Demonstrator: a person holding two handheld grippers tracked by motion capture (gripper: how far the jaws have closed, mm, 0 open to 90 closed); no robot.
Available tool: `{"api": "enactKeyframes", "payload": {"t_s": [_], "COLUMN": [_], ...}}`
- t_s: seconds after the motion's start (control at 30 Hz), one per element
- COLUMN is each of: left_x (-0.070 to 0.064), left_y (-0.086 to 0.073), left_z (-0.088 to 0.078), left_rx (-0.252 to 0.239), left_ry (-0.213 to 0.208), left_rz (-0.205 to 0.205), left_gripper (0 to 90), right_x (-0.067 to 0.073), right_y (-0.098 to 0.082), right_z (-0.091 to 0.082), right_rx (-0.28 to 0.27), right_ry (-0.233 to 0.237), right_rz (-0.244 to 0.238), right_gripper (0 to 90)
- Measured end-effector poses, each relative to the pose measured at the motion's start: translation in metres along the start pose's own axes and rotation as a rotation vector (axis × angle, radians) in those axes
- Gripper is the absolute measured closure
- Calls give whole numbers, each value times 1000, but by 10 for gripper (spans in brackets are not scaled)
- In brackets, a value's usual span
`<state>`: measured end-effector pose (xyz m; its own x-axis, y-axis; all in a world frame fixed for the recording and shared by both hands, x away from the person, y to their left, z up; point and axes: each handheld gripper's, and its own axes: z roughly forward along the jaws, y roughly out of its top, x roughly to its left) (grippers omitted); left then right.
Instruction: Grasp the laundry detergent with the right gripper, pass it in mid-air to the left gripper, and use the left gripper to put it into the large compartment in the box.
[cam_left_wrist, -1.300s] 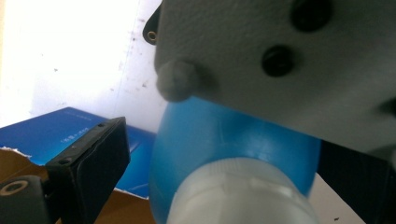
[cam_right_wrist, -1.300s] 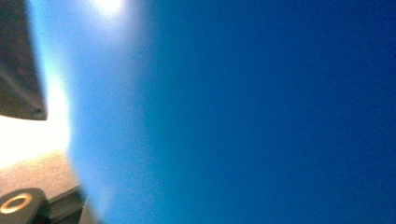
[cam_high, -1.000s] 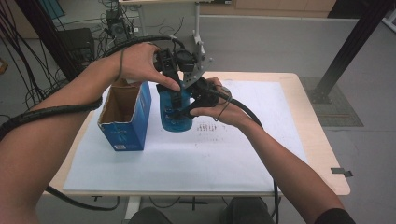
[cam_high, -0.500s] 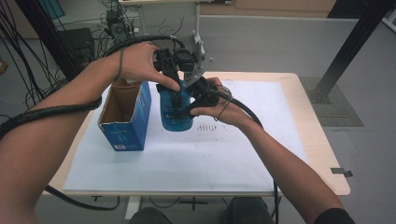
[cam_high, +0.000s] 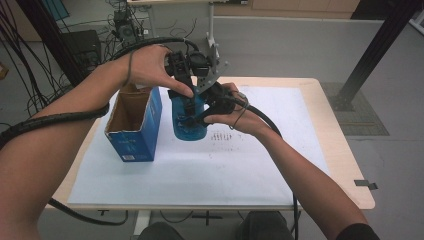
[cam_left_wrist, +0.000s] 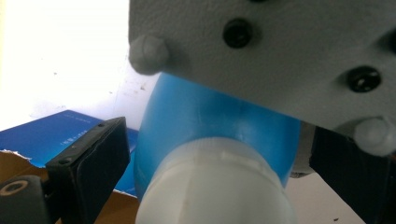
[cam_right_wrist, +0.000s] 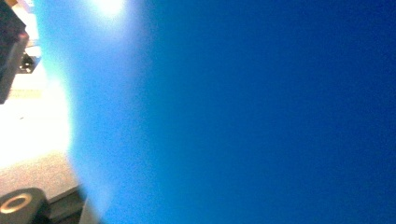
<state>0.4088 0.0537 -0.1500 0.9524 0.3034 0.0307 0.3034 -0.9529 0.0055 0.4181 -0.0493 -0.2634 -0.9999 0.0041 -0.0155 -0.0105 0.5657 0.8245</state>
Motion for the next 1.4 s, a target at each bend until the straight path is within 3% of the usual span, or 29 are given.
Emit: {"api": "enactKeyframes", "payload": {"t_s": [0.73, 1.07, 1.4], "left_x": [-1, -1, 0], "left_y": [2, 0, 1], "left_z": [-1, -1, -1], "left_rx": [5, 2, 1], "left_ry": [6, 1, -2], "left_rz": [11, 21, 24], "left_gripper": [74, 180, 231], "right_x": [1, 1, 1], "right_y": [0, 1, 1], "right_z": [-1, -2, -3], "right_rx": [6, -6, -9], "right_ry": [-4, 4, -6], "right_rz": [2, -6, -23], "right_gripper": [441, 442, 441]}}
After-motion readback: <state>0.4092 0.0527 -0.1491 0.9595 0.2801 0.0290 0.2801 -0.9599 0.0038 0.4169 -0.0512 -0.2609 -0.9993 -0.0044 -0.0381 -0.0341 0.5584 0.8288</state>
